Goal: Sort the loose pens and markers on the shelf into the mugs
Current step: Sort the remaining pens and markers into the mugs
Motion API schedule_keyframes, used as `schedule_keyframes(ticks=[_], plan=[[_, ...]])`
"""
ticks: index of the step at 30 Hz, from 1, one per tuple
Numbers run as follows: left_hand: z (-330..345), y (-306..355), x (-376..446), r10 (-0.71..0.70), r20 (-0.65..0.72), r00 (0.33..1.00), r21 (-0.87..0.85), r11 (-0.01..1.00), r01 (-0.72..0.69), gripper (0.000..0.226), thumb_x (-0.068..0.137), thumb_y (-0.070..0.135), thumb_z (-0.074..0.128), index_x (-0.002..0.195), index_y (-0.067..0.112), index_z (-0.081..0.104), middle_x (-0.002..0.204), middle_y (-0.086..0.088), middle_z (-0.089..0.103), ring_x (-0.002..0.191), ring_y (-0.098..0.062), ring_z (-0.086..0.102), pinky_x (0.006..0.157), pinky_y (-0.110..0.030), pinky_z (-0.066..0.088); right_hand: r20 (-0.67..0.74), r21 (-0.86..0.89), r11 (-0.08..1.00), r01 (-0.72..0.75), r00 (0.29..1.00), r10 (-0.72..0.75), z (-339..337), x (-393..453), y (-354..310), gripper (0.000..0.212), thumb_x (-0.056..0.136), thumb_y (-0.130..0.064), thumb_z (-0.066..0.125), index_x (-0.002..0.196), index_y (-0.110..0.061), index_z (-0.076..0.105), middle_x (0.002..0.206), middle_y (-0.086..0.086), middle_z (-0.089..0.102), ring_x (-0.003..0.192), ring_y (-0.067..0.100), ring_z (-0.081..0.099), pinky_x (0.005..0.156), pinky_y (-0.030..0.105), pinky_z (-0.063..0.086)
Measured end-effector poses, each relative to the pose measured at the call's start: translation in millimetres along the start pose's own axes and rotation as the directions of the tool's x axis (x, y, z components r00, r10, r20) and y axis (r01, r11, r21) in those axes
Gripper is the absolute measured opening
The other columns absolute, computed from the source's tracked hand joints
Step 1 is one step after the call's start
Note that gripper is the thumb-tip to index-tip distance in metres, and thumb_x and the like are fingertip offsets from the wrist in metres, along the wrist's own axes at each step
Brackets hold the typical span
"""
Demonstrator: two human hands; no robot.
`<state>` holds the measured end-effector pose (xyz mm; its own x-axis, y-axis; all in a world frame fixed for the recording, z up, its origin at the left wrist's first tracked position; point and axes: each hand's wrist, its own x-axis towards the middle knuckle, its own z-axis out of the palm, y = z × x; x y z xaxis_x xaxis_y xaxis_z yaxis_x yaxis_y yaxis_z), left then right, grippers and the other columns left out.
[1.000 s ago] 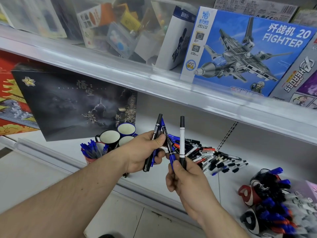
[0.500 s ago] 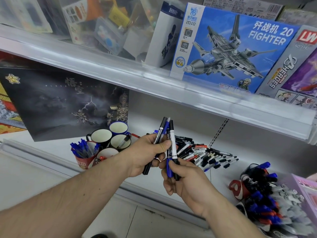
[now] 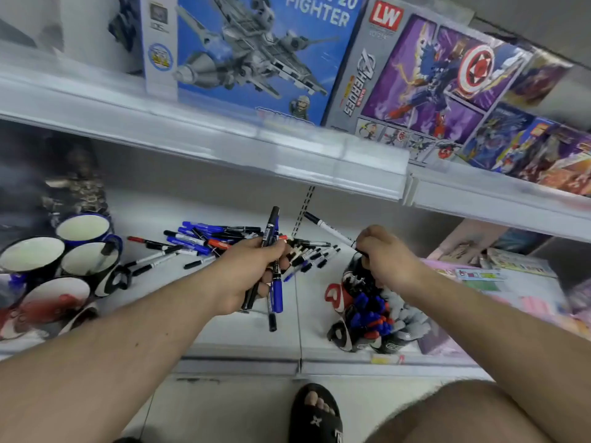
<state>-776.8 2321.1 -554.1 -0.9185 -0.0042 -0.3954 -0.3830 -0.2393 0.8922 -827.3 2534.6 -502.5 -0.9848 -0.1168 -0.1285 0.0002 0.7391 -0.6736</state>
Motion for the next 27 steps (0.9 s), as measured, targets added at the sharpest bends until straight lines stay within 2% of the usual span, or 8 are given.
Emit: schedule_keyframes(ticks=[3,6,9,16,19,21,23,27], plan=[[29.7,-2.0,14.8,-0.030,-0.004,1.000,0.013,0.999,0.030,0.023,0.100,0.034,0.055,0.095,0.013,0.063,0.069,0.001,0.059,0.047,-0.009,0.032,0.040,-0.019,0.027,-0.143,-0.185,0.982,-0.046,0.990,0.019,-33.5,18.6,39.6,0.011,0.090,-0.022,0.057,0.079,-0.023,0.054,0.073,0.000,0.060,0.070,0.022,0.055,0.064,0.029,0.038],[51.5,-3.1,31.3,-0.100,-0.029,0.995,-0.035,0.994,0.099,0.037,0.097,0.050,0.052,0.088,0.015,0.060,0.061,0.002,0.060,0.044,-0.009,0.032,0.041,-0.019,0.026,-0.274,-0.156,0.987,-0.045,0.962,0.000,-54.1,31.0,72.6,0.010,0.089,-0.020,0.066,0.080,-0.024,0.064,0.075,-0.004,0.065,0.071,0.021,0.060,0.065,0.026,0.041],[66.1,-7.4,47.0,-0.227,-0.035,0.973,-0.112,0.969,0.222,0.053,0.092,0.067,0.046,0.075,0.017,0.056,0.059,-0.001,0.061,0.041,-0.010,0.032,0.040,-0.017,0.025,-0.307,-0.149,0.987,-0.067,0.952,0.018,-53.3,52.2,103.0,0.013,0.095,-0.020,0.055,0.095,-0.019,0.068,0.088,0.000,0.067,0.081,0.024,0.062,0.070,0.028,0.045],[75.8,-23.1,76.3,-0.318,0.043,0.947,-0.160,0.933,0.321,0.041,0.097,0.048,0.040,0.076,0.016,0.058,0.064,-0.004,0.060,0.040,-0.013,0.034,0.040,-0.018,0.025,-0.119,-0.386,0.913,-0.131,0.989,0.091,-3.1,126.2,154.8,0.016,0.097,-0.015,0.039,0.099,-0.006,0.052,0.083,0.011,0.061,0.074,0.032,0.060,0.056,0.034,0.041],[75.6,-28.5,83.6,-0.274,0.031,0.961,-0.099,0.956,0.276,0.030,0.101,0.040,0.045,0.085,0.018,0.058,0.069,-0.001,0.061,0.044,-0.012,0.037,0.043,-0.022,0.029,0.032,-0.594,0.798,-0.100,0.989,0.147,21.2,151.1,176.4,0.025,0.097,-0.014,0.036,0.115,-0.005,0.050,0.105,0.015,0.057,0.102,0.037,0.058,0.079,0.038,0.046],[74.8,-31.3,86.3,-0.249,0.038,0.968,-0.062,0.966,0.251,0.023,0.101,0.037,0.049,0.091,0.019,0.059,0.072,0.001,0.062,0.048,-0.012,0.038,0.047,-0.025,0.031,0.123,-0.720,0.693,-0.028,0.978,0.167,35.6,160.1,185.8,0.025,0.097,-0.019,0.037,0.113,-0.004,0.049,0.113,0.016,0.055,0.099,0.030,0.049,0.094,0.044,0.037],[74.0,-33.0,87.3,-0.236,0.078,0.969,-0.062,0.968,0.241,0.021,0.101,0.037,0.050,0.096,0.018,0.059,0.073,0.001,0.063,0.050,-0.012,0.039,0.047,-0.025,0.033,0.185,-0.775,0.632,0.008,0.959,0.214,46.8,164.0,190.6,0.019,0.094,-0.021,0.038,0.107,-0.010,0.046,0.123,0.016,0.057,0.104,0.032,0.049,0.099,0.047,0.029],[75.9,-33.9,87.5,-0.197,0.119,0.973,-0.072,0.976,0.207,0.021,0.099,0.035,0.052,0.102,0.016,0.059,0.072,0.002,0.062,0.049,-0.011,0.038,0.045,-0.023,0.034,0.174,-0.855,0.517,0.037,0.960,0.220,45.6,161.0,184.3,0.038,0.096,-0.033,0.034,0.124,-0.015,0.052,0.135,0.014,0.054,0.123,0.035,0.046,0.106,0.050,0.025]])
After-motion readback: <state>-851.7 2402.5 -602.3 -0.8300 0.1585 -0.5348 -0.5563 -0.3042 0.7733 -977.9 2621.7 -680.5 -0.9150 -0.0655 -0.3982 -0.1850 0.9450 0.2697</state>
